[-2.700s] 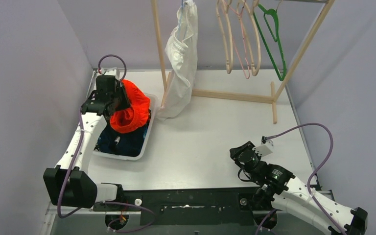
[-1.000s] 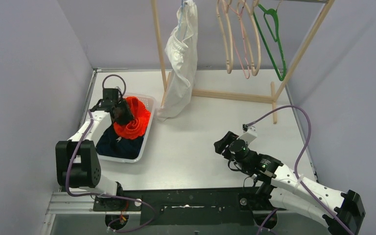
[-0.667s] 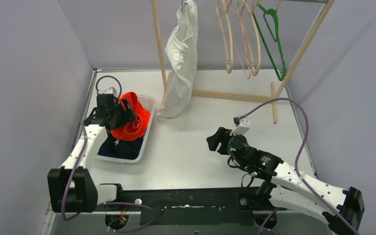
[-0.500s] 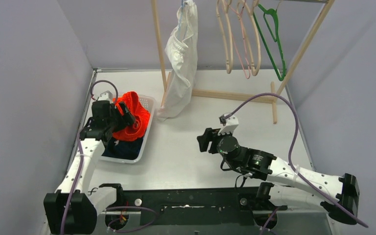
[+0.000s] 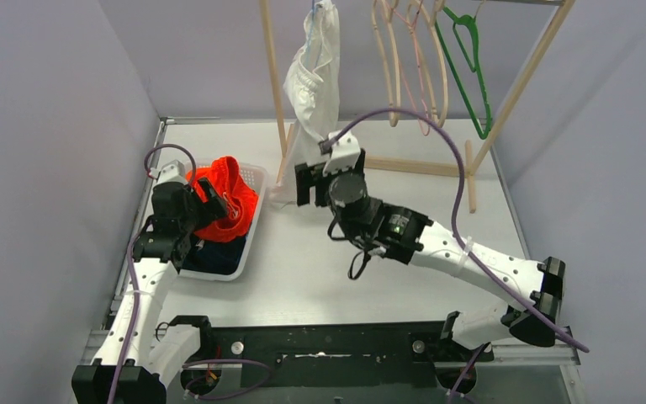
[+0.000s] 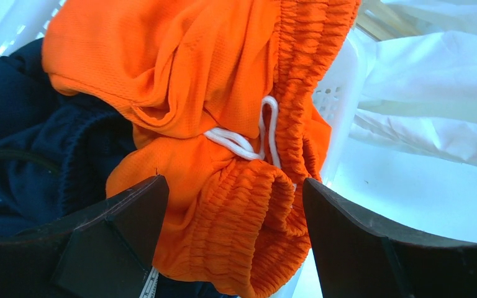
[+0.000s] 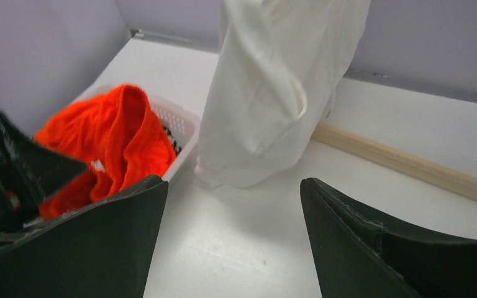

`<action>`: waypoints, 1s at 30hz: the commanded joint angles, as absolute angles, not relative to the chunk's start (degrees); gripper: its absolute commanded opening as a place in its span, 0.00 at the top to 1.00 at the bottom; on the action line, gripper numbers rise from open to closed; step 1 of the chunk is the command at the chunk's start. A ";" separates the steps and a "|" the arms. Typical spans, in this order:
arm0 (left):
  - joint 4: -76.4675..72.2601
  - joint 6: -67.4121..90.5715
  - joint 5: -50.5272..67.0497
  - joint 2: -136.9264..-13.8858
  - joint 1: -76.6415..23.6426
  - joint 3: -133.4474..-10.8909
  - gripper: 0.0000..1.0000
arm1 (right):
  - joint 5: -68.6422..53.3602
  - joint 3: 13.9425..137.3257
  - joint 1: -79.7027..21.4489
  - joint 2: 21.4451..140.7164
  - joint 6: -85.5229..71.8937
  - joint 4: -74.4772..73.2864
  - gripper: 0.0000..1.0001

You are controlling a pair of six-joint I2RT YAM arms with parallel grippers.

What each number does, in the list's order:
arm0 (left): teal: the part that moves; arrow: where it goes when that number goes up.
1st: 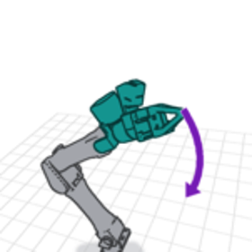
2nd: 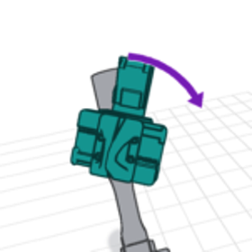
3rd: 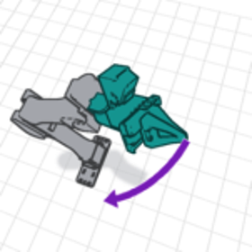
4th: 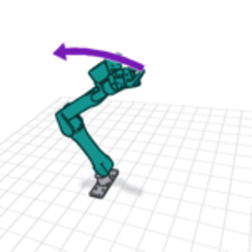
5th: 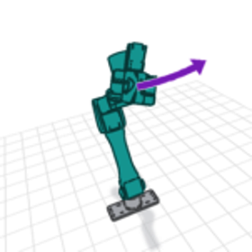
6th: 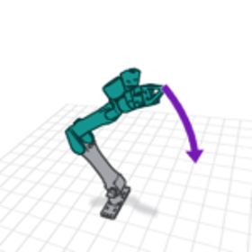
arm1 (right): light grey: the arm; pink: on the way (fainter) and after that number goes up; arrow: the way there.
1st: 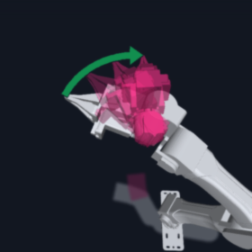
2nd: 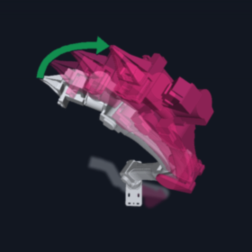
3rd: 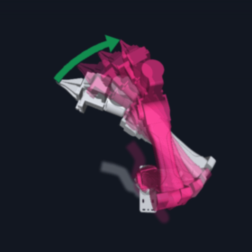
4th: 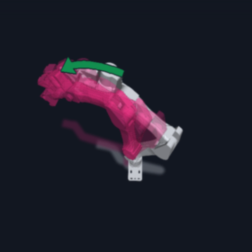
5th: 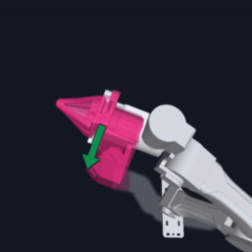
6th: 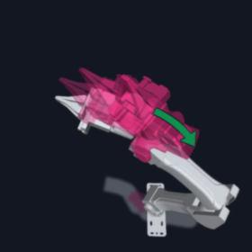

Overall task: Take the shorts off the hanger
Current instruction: Place the shorts in the basket, then pick up the hanger from the clothes rod.

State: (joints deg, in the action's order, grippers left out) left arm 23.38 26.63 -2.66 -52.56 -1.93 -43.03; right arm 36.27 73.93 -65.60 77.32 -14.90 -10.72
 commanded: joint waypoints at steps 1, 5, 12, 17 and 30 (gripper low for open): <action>21.88 27.55 -6.70 -50.35 -2.04 -44.50 0.21 | 27.96 84.93 -58.69 81.21 -16.72 -13.26 0.19; 22.47 28.11 -8.27 -49.35 -2.11 -44.63 0.20 | 28.55 95.60 -57.20 87.48 -15.98 -16.11 0.18; 22.46 27.14 -10.70 -49.32 -1.85 -45.19 0.20 | 28.79 104.87 -53.20 93.38 -16.98 -11.12 0.19; 22.34 27.29 -9.95 -48.97 -1.87 -44.88 0.20 | 25.09 115.06 -48.70 100.22 -20.15 -16.55 0.19; 21.40 27.42 -7.99 -48.30 -1.93 -44.21 0.20 | 15.92 131.24 -43.08 112.29 -21.88 -22.24 0.26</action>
State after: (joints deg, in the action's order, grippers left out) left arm 23.88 27.44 -8.91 -49.45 -1.93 -43.03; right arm 17.65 126.63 -43.48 111.94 -22.02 -21.98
